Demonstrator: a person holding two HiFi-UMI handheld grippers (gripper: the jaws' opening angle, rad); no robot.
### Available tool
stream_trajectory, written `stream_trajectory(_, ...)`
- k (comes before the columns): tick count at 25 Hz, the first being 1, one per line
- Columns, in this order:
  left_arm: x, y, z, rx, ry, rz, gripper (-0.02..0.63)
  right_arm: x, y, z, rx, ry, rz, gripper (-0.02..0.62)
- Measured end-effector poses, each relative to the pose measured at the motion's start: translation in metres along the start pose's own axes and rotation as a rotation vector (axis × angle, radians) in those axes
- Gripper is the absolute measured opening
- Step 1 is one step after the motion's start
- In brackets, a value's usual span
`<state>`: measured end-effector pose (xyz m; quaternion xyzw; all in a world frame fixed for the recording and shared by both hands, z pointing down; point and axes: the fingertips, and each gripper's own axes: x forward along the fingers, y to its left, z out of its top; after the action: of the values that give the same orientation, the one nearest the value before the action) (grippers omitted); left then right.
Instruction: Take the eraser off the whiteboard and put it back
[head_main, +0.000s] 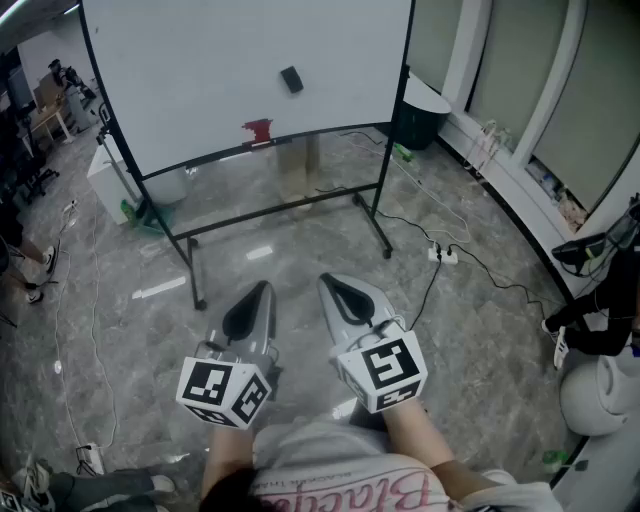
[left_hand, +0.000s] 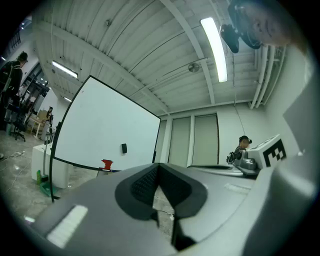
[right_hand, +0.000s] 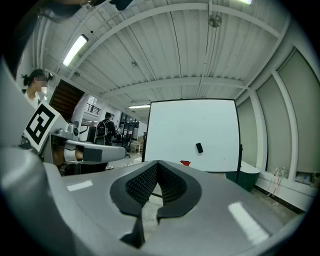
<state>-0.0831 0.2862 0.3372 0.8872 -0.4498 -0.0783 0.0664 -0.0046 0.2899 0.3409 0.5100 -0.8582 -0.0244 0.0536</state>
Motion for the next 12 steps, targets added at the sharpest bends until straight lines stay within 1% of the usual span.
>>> stream_trajectory(3, 0.0039, -0.0003, -0.0010, 0.002, -0.001, -0.004, -0.002, 0.0008, -0.0067, -0.0032, 0.004, 0.012, -0.014, 0.000)
stream_trajectory(12, 0.0101, -0.0032, -0.0020, -0.002, -0.008, -0.006, -0.002, -0.0012, -0.0106, -0.0029, -0.030, 0.007, -0.005, 0.000)
